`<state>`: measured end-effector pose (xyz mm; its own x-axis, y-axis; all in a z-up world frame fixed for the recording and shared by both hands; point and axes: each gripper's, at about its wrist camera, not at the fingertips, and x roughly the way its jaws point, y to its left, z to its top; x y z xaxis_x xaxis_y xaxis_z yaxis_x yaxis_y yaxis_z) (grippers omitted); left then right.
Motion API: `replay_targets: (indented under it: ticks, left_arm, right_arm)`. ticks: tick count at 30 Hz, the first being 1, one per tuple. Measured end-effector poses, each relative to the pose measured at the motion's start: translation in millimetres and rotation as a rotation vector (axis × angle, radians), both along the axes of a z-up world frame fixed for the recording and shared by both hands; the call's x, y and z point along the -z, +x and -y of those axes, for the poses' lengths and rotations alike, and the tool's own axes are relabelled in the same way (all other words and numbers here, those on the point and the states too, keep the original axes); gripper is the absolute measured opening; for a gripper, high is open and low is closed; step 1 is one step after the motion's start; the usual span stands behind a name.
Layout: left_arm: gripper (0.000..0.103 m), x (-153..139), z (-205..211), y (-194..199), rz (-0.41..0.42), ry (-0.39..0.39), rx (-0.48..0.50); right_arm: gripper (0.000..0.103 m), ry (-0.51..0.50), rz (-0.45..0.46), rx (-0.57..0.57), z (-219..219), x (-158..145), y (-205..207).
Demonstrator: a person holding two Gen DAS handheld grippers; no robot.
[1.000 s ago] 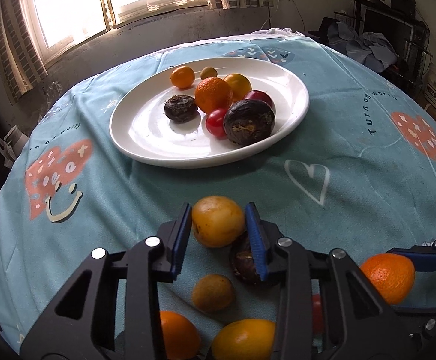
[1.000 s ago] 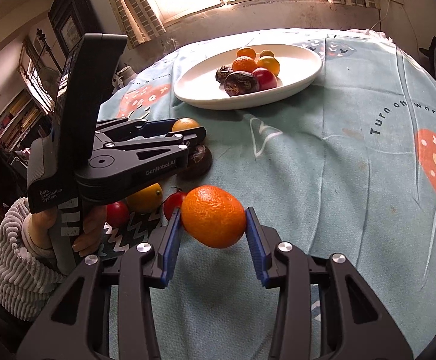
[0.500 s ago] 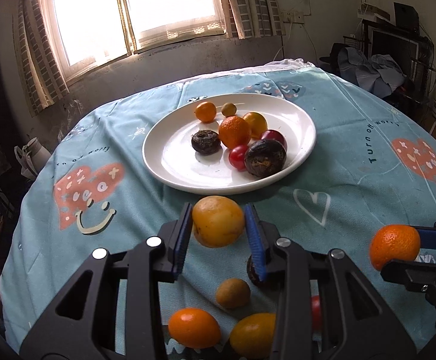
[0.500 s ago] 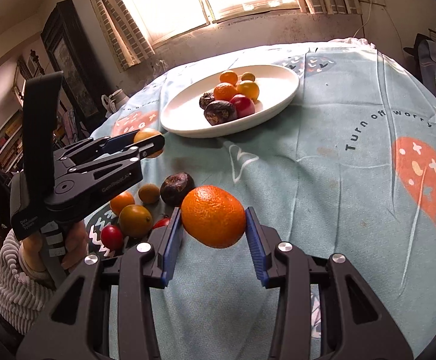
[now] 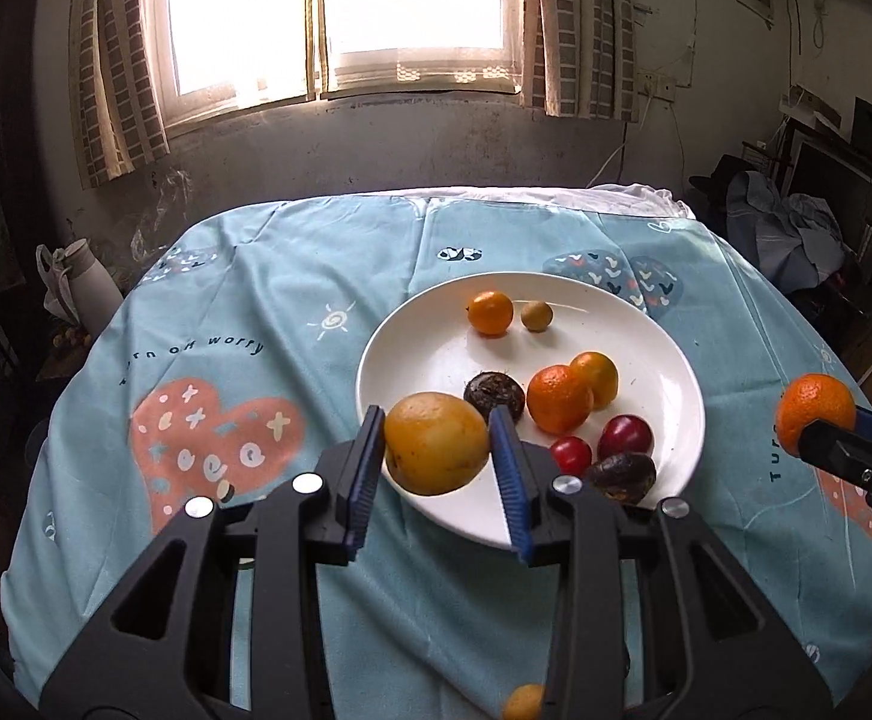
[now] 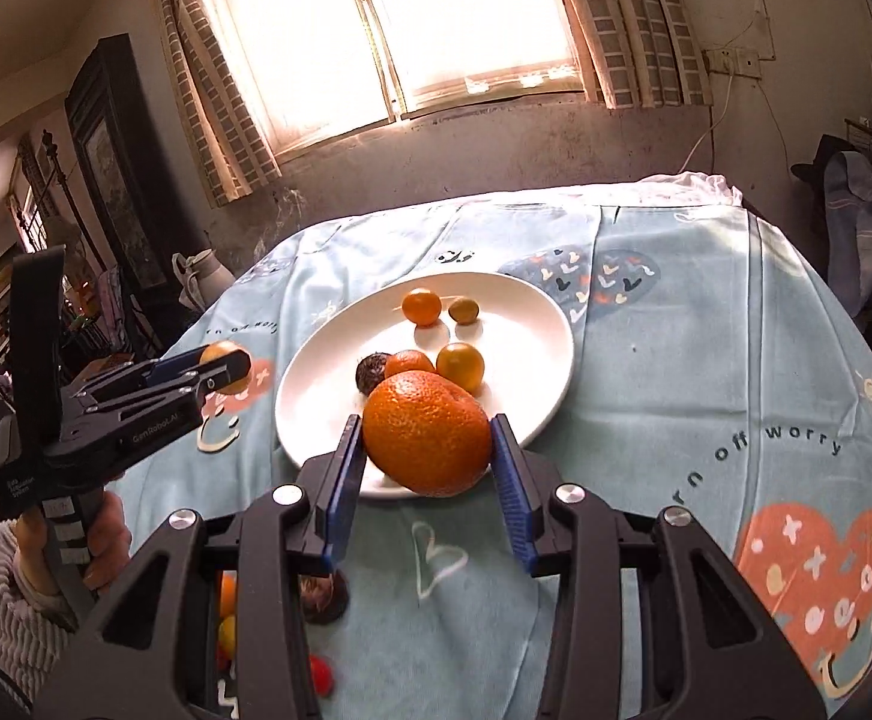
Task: Organize fruits
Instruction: 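Carry the mandarin onto the plate with the right tool while the left tool places the yellow tomato, then grasp an orange tomato with the left tool while the right tool grasps a dark passion fruit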
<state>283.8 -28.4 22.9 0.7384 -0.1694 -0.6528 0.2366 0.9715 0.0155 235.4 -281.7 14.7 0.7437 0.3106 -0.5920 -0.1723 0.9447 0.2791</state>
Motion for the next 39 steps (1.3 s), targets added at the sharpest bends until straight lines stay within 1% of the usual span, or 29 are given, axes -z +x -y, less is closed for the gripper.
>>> replay_targets:
  ticks: [2,4,6,7,8,9,10,12,15,16,18,21,25,29,32,34,37,39]
  left_arm:
    - [0.036,12.7,4.0,15.8,-0.031,-0.018,-0.009]
    - [0.036,29.4,6.3,28.0,-0.079,-0.037,-0.014]
    - [0.037,45.0,10.1,35.7,-0.119,-0.035,-0.002]
    - [0.038,51.2,12.1,37.8,-0.135,-0.024,0.009]
    - [0.038,55.4,12.6,38.4,-0.141,-0.018,0.012]
    - [0.046,57.3,12.4,37.9,-0.138,-0.012,0.009]
    - [0.057,56.6,11.4,37.4,-0.129,-0.01,0.005]
    - [0.058,49.6,7.4,33.1,-0.106,-0.023,0.001]
    - [0.058,34.8,-3.2,17.7,-0.083,-0.054,0.002]
    - [0.063,31.1,-7.9,9.9,-0.072,-0.056,-0.002]
    - [0.067,27.4,-18.1,-8.7,-0.05,-0.044,-0.014]
    - [0.068,29.5,-34.5,-39.6,-0.042,-0.024,-0.025]
    - [0.07,44.4,-54.9,-78.5,-0.066,-0.007,-0.031]
    - [0.07,59.8,-63.7,-101.8,-0.114,0.012,-0.018]
    - [0.07,60.9,-60.2,-112.7,-0.111,0.009,0.022]
    - [0.07,62.5,-54.5,-114.6,-0.112,0.012,0.05]
    - [0.07,69.6,-48.8,-115.1,-0.145,0.023,0.075]
    - [0.07,70.9,-45.3,-117.0,-0.152,0.018,0.102]
  right_arm:
    - [0.042,0.006,-0.027,0.02,-2.8,10.9,26.7]
    - [0.042,-0.009,-0.061,0.035,-5.1,26.3,49.3]
    - [0.044,-0.006,-0.079,0.045,-5.1,40.4,64.7]
    - [0.047,-0.007,-0.087,0.046,-5.2,45.3,68.8]
    - [0.058,-0.011,-0.094,0.047,-5.0,47.7,70.6]
    - [0.063,-0.01,-0.089,0.046,-4.3,46.5,69.4]
    - [0.063,0.0,-0.064,0.044,-3.1,42.4,64.5]
    - [0.063,0.022,-0.016,0.048,-0.9,28.4,52.2]
    - [0.063,0.056,0.025,0.026,1.0,7.2,27.9]
    - [0.063,0.057,0.034,0.019,0.1,2.3,17.5]
    - [0.063,0.052,0.05,-0.002,-3.3,-2.6,-4.6]
    - [0.063,0.047,0.061,-0.022,-6.9,3.6,-39.1]
    - [0.063,0.035,0.032,-0.042,-10.9,25.4,-69.3]
    - [0.063,0.024,-0.007,-0.061,-14.2,37.4,-71.4]
    - [0.063,0.025,-0.011,-0.06,-12.4,38.0,-70.1]
    - [0.063,0.029,-0.016,-0.054,-9.4,38.8,-68.8]
    - [0.063,0.032,-0.024,-0.048,-7.4,40.6,-68.0]
    - [0.063,0.031,-0.027,-0.049,-7.2,41.2,-67.3]
